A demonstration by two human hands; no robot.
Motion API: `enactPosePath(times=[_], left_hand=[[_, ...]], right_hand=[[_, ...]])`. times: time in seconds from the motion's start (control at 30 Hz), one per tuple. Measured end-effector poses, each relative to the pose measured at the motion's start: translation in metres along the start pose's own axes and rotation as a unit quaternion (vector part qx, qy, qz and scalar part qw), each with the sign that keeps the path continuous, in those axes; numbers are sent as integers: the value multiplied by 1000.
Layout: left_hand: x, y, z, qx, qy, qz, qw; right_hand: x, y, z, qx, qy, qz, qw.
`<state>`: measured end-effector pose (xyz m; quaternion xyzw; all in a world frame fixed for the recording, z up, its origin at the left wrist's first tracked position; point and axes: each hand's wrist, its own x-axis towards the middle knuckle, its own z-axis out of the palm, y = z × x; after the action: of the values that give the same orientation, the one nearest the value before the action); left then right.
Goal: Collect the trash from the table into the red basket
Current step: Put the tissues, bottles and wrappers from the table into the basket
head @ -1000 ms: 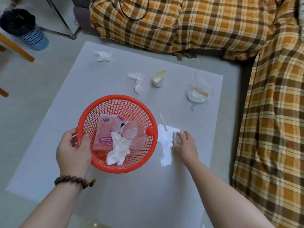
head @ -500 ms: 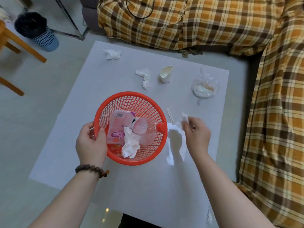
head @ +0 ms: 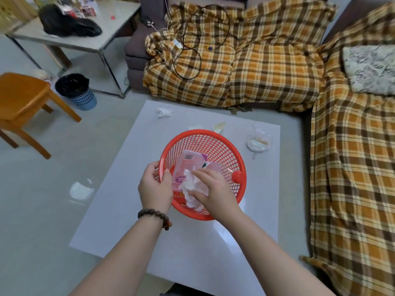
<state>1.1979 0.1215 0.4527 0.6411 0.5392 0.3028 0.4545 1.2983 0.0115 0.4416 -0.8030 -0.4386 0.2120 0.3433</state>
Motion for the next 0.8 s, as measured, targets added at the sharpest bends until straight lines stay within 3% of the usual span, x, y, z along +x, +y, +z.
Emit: enactPosePath(times=[0.07,0.17,0.3,0.5,0.8], left_hand=[[1,5,-6,-7,-3,10,1000],[-1,9,-7,-8,-15,20,1000],[-16,14,4,-10,-45,24,999],[-57,19,29,-9,-100,14,995],[-151,36,80,2,-122,56,991]], right_hand=[[-8,-2,-8,7,11,4,1000],[-22,-2,-28,12,95,13,995],[-50,22,-60,4,192,110,975],[-100,68,-91,57,177,269,945],[-180,125,-133,109,243,247,932]])
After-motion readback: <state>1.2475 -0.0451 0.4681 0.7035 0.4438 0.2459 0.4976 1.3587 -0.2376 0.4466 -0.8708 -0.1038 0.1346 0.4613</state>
